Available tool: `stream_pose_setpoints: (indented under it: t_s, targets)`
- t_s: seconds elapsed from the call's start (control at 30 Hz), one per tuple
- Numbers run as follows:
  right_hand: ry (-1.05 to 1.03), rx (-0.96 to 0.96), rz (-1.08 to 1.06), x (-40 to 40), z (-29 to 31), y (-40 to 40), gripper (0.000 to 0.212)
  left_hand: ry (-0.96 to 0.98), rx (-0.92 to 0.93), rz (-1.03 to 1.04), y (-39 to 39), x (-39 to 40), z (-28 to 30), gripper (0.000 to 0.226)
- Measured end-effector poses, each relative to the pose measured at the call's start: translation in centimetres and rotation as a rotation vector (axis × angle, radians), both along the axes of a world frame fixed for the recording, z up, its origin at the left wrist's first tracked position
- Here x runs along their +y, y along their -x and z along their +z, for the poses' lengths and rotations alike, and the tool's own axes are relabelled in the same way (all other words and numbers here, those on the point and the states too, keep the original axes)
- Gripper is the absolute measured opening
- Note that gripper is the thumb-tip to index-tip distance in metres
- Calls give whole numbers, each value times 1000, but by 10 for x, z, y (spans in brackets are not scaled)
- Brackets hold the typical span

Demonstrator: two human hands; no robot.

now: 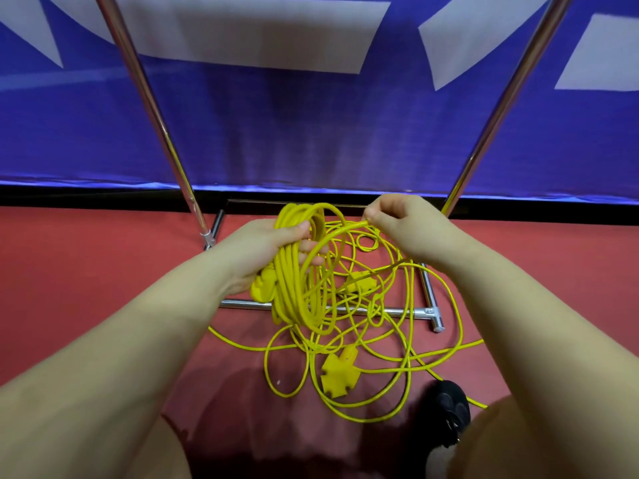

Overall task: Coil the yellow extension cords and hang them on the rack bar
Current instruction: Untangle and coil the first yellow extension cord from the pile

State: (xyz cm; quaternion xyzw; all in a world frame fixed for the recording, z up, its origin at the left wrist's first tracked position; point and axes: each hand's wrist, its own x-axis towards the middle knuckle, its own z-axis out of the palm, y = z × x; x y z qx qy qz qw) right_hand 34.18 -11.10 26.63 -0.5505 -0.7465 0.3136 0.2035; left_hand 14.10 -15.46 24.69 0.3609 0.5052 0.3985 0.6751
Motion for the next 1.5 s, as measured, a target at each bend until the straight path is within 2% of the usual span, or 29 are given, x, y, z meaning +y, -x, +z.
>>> stream_pose_setpoints:
  t_s: [0.1, 0.17, 0.37, 0.6, 0.77, 0.87, 0.97, 1.03, 1.1, 1.27, 1.33, 1.4, 1.5]
  targets:
    - [-33, -127, 79, -1, -3, 4, 14, -4, 16, -39, -3, -2, -2, 13]
    - [-48, -142, 106, -3, -5, 7, 13, -17, 48, -49, -6, -4, -3, 13]
    - [-165, 24, 49, -9, -4, 18, 11, -39, 106, -110, -10, -9, -4, 13]
    - [-185, 203, -36, -11, -2, 21, 22, -31, 87, -168, -20, -15, -4, 11]
    - [-80, 231, 32, -10, 1, 21, 23, -43, 60, -129, -20, -15, -1, 11]
    - [-75, 206, 52, -10, 2, 22, 21, -71, 97, -128, -20, -16, -2, 12]
    - [-88, 210, 46, -12, 2, 21, 20, -65, 47, -133, -20, -16, -3, 14]
    - [-112, 144, 26, -13, 1, 19, 23, -60, 35, -93, -18, -14, -3, 17]
    - [-84, -33, 42, -12, -2, 15, 29, -76, 45, -32, -15, -11, -3, 22]
    - [248, -620, 216, -9, -18, -1, 28, -111, -14, 175, 0, 1, 3, 21]
    - [293, -735, 283, -13, -22, -3, 25, -105, -84, 285, 6, 5, 6, 18]
    - [312, -640, 275, -13, -24, -3, 24, -112, -101, 359, 11, 7, 7, 21]
    - [491, -70, 101, -12, -18, 3, 19, -139, 2, 372, 12, 8, 7, 25]
